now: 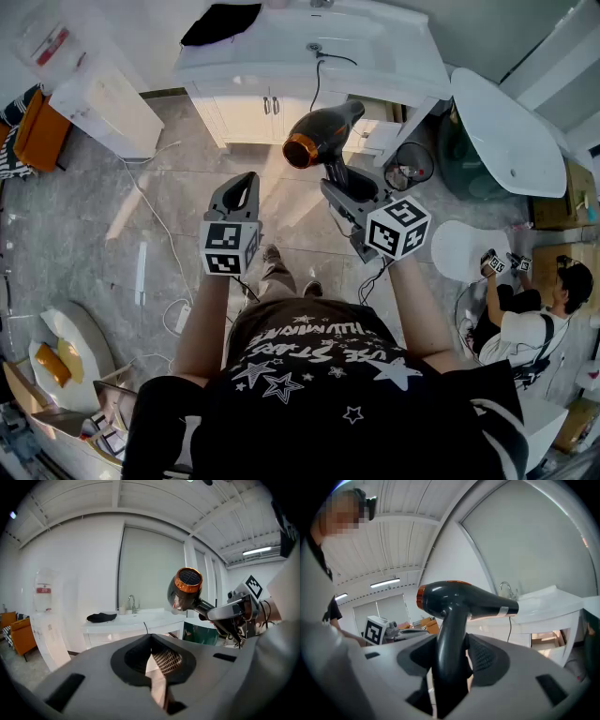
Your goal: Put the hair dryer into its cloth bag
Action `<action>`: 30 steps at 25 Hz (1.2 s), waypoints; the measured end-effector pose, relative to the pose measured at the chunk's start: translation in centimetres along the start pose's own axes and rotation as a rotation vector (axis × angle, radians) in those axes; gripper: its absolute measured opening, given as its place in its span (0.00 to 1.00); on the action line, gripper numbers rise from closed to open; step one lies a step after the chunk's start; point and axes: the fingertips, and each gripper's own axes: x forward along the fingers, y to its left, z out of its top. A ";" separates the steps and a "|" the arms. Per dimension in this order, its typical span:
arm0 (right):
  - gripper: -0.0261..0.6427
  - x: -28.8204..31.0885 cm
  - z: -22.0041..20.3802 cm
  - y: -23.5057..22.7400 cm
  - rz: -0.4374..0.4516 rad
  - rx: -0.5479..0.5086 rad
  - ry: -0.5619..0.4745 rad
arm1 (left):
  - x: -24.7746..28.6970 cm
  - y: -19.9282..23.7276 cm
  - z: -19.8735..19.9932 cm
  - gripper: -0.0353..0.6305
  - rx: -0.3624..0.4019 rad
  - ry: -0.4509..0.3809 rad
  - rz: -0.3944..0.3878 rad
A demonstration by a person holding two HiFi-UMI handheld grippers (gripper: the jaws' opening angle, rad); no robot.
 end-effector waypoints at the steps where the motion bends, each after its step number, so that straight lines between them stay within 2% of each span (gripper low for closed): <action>1: 0.34 0.1 -0.1 0.0 0.000 -0.001 0.001 | -0.1 0.1 0.0 0.07 0.000 0.000 0.000; 16: 0.34 1.7 -0.6 -1.1 -0.014 0.027 0.009 | 0.0 1.6 -1.4 0.07 -0.021 0.031 0.016; 25: 0.34 6.9 2.2 -4.6 -0.070 0.075 -0.019 | 4.6 8.3 0.8 0.07 -0.019 -0.002 0.019; 30: 0.34 10.5 4.9 -6.6 -0.099 0.046 -0.026 | 8.0 12.2 2.8 0.07 -0.019 -0.037 0.006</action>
